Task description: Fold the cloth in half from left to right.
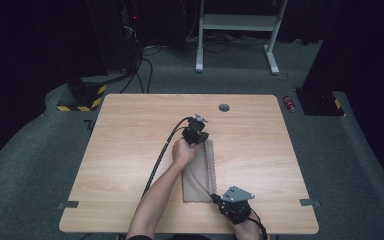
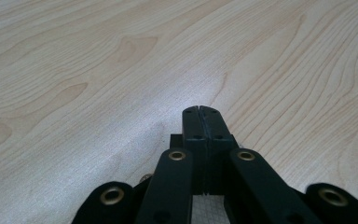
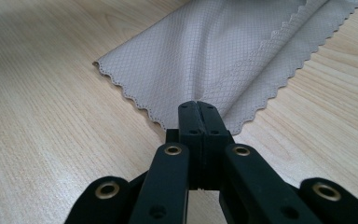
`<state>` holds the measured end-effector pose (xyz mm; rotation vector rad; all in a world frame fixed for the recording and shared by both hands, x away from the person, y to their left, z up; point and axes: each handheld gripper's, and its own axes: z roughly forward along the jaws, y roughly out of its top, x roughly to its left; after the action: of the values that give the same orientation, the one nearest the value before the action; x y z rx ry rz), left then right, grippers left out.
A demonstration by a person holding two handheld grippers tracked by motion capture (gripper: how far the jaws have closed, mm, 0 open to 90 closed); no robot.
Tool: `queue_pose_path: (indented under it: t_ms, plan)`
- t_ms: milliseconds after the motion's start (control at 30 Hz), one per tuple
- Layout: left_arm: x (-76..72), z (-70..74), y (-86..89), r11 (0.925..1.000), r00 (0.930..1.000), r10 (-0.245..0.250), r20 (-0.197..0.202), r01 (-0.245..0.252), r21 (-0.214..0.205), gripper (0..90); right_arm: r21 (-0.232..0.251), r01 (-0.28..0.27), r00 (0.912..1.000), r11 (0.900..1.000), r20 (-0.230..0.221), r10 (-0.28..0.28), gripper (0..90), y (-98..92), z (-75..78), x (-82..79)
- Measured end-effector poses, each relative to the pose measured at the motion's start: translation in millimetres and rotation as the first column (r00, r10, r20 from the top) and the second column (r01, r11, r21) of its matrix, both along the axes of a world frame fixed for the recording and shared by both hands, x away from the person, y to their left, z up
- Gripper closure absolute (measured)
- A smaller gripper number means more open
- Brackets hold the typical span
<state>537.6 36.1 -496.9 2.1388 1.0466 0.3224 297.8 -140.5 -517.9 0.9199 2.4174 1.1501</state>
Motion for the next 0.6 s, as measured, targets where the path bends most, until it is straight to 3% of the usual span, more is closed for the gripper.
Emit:
queue_pose_path:
  t_ms: [367,400,467,533,600]
  plan:
    - [0.4,-3.3,-5.5,0.9999,1.0000,-0.009,-0.003,0.009,0.013,89.1,-0.008,0.011,0.9998,0.9999,-0.018,-0.011,89.1,-3.9,-2.0,2.2]
    - [0.1,-3.3,-5.5,0.9998,0.9998,-0.018,-0.010,0.018,0.008,86.4,-0.010,0.008,0.9998,0.9999,-0.020,-0.008,88.1,-4.5,-2.2,2.8]
    - [-0.7,-1.6,-4.4,0.9998,0.9995,-0.022,-0.021,0.022,0.001,71.3,-0.016,0.003,0.9996,0.9999,-0.029,-0.004,80.2,-5.6,-2.3,4.1]
    - [-5.7,3.2,1.8,0.9999,0.9999,-0.012,0.002,0.012,0.000,62.4,-0.003,0.016,0.9994,0.9999,-0.031,-0.016,78.0,-9.6,-1.7,5.3]
    - [-12.4,7.5,12.1,0.9995,0.9996,0.015,0.022,-0.014,-0.028,57.3,0.018,0.030,0.9989,0.9994,-0.036,-0.029,76.7,-14.7,-0.5,8.2]
